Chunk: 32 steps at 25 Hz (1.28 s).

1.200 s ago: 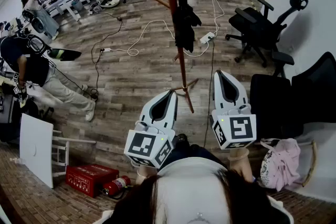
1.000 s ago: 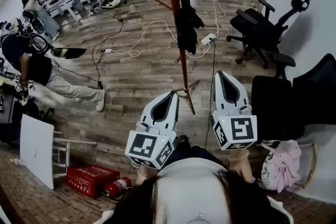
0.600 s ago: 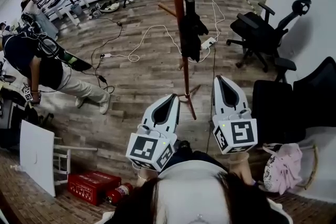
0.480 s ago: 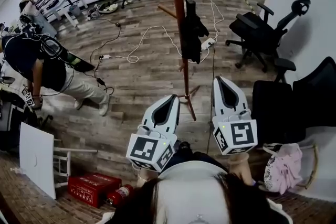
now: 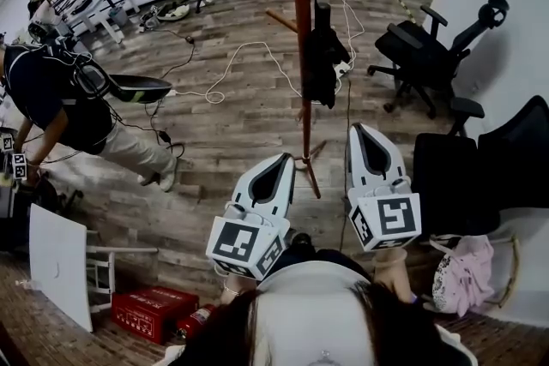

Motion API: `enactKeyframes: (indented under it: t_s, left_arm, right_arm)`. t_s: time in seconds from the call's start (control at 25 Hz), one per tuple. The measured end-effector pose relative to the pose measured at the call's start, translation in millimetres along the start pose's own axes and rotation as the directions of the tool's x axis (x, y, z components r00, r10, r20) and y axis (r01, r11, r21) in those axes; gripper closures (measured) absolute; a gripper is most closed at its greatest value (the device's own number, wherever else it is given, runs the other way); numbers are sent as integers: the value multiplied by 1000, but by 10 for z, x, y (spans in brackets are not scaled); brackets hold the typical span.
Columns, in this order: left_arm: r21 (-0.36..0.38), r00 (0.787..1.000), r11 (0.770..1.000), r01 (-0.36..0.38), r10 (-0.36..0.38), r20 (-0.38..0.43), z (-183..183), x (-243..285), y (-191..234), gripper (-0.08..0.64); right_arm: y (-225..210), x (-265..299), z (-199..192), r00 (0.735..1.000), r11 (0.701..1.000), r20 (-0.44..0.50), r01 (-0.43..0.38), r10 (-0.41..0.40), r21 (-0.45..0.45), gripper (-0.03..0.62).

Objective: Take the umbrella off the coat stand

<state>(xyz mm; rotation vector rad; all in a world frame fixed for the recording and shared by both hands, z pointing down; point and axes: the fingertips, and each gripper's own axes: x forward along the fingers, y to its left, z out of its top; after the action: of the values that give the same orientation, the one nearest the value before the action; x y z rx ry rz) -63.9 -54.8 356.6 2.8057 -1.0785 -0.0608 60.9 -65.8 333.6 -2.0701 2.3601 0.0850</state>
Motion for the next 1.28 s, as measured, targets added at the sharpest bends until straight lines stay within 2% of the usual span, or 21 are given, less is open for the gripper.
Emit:
enactKeyframes:
  t_s: [0.16, 0.64, 1.28]
  left_arm:
    - [-1, 1000, 1000, 12, -12, -3, -13, -8, 41, 551]
    - [-15, 999, 999, 32, -32, -2, -2, 35, 91, 551]
    - [-17, 1000, 1000, -16, 16, 1, 18, 286, 122, 551]
  right_arm:
    - [36, 45, 1, 1000, 1000, -1, -1, 1, 13, 555]
    - [85, 150, 8, 1000, 1000, -16, 9, -10, -24, 554]
    - [-118, 357, -19, 999, 999, -24, -37, 37, -6, 552]
